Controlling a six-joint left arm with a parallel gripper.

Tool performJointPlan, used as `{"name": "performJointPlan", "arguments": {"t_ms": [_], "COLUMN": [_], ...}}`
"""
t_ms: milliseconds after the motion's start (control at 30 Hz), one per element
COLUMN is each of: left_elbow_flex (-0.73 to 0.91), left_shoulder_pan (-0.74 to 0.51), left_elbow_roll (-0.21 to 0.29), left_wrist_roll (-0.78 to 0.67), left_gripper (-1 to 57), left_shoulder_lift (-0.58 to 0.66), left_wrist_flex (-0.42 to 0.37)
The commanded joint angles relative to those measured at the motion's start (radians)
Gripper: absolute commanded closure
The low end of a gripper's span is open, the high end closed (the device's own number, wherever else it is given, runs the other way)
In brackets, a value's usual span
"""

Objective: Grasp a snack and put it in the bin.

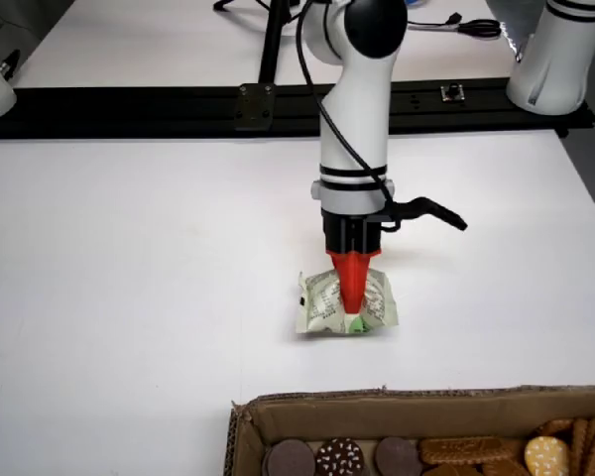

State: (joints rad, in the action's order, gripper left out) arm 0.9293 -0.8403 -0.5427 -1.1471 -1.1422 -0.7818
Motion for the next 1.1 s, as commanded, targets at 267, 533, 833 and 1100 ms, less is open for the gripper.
{"name": "performJointPlan", "arguments": {"t_ms": [267, 533, 833, 1100], "left_elbow_flex": [0.006, 0.008, 0.007, -0.039], "left_shoulder_pan": [-0.035, -0.035, -0.029, -0.019], "left_elbow_roll": [0.001, -0.002, -0.017, -0.038], "left_wrist_roll": [0.029, 0.057, 0.088, 0.168], "left_gripper": [56.8, 56.8, 56.8, 56.8], "left_shoulder_lift": [0.102, 0.191, 0.267, 0.299], "left_wrist_flex": [-0.076, -0.112, -0.146, -0.181]}}
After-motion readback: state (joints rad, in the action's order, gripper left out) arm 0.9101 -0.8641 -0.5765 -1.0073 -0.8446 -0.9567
